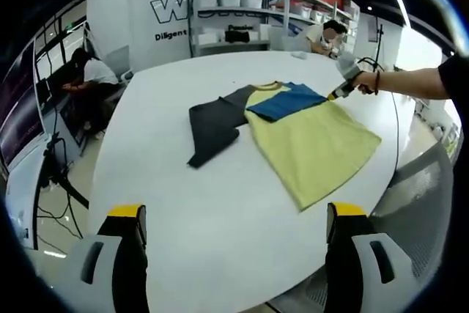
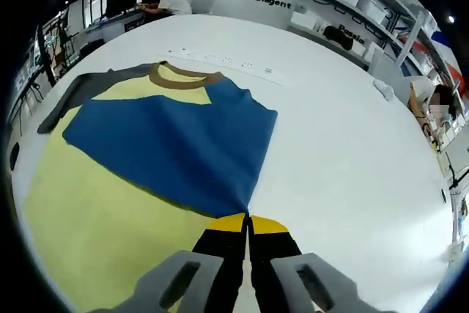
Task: Fold the garment on the visible template until the final outline fits inside the template.
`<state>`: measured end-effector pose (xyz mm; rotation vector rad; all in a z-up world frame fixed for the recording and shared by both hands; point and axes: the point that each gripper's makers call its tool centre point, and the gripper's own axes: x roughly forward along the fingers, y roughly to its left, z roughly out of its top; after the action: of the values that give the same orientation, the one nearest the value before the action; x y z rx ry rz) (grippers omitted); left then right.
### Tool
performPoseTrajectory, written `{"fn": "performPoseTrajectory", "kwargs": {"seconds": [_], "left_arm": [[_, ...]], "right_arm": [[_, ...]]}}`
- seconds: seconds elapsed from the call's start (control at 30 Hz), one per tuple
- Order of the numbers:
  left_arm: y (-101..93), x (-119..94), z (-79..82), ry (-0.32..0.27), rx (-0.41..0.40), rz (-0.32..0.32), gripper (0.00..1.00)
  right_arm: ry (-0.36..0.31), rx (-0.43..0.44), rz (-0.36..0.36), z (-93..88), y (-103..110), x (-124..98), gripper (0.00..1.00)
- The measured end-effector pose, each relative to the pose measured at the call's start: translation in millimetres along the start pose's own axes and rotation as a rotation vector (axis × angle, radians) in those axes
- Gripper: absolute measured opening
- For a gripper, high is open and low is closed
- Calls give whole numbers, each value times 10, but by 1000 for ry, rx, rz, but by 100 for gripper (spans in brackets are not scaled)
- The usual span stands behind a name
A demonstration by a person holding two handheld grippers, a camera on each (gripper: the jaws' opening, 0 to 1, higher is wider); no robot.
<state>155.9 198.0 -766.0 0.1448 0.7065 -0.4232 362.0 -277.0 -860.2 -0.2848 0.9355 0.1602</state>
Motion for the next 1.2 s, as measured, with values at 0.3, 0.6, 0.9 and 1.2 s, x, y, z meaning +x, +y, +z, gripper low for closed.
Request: {"fn": "performPoseTrajectory", "kwargs": {"seconds": [0.3,0.6,0.9,1.2], "left_arm": [[-2,-17,18,-9,-3,0,97],[-10,-8,34,-15,-5,-2,98],[-24,48,87,-30,12,-18,99],[37,136,65,-21,21,-14,98]], "right_arm": [[-99,125,16,119,-16,-82,0],[-237,285,155,221,135,-364,53],[-330,248,283,170,444,-854,88],[-379,178,349,127,721,-1309,99]]}}
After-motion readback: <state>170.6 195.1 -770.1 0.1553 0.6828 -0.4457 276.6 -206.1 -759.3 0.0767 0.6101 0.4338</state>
